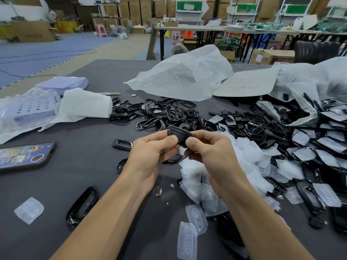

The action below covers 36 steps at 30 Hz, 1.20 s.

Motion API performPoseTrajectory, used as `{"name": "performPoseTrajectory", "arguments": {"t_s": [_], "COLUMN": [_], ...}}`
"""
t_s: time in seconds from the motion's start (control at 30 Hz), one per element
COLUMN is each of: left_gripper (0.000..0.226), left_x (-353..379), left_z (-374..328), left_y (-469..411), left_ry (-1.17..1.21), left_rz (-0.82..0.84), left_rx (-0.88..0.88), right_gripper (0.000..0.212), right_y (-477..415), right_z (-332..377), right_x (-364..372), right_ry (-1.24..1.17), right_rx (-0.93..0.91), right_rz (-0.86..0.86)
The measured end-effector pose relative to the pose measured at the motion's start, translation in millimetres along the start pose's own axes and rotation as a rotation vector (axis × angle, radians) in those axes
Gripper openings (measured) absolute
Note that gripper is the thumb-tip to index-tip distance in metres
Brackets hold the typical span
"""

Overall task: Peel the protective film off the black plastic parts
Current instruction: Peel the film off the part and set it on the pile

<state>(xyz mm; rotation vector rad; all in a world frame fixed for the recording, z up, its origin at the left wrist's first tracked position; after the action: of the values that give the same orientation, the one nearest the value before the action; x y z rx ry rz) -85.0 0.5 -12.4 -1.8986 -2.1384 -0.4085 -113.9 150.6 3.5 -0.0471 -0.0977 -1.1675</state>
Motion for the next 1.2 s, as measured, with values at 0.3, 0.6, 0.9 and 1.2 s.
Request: {"name": "performPoseTrajectory", "arguments": {"t_s": [0.3,0.6,0.9,1.2], "left_gripper": [0.039,0.029,0.027,0.019], "left_x": [-3.3,-1.9,-2.5,-2.3], "left_z": [1.4,2.0,-1.4,7.0], "left_y": [-1.7,-0.4,-0.8,-2.7], "left_ry": [0.080,0.035,0.025,-0.100], "left_rz": [0.085,0.066,0.027,-0.042], "left_rx": [-0.107,-0.049,-0.051,-0.037], "right_gripper": [0.013,0.014,0.034,0.054], "right_y": [-1.9,-3.9,3.5,3.1], "right_z": [-7.9,-8.6,11.8,7.5], "right_x": [-0.9,-3.9,-11.6,-15.0], "right_ry": [-0.273,-0.206,0.384,0.611], "right_rx": [0.135,0.102,-0.421,-0.388], "right_rz": [0.057,0.041,-0.098,-0.135]}}
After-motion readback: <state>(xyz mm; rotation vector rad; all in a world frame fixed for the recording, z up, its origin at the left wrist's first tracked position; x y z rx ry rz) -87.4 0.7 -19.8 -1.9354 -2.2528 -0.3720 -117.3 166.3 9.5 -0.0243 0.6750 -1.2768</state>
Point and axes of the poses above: each hand's wrist, its own y-axis away from the middle knuckle, its own x-axis out of the palm, z = x × y, the point moved 4 cm from there along -y, towards the middle knuckle, and after that the axes turned 11 degrees about z, right-handed, at the moved point
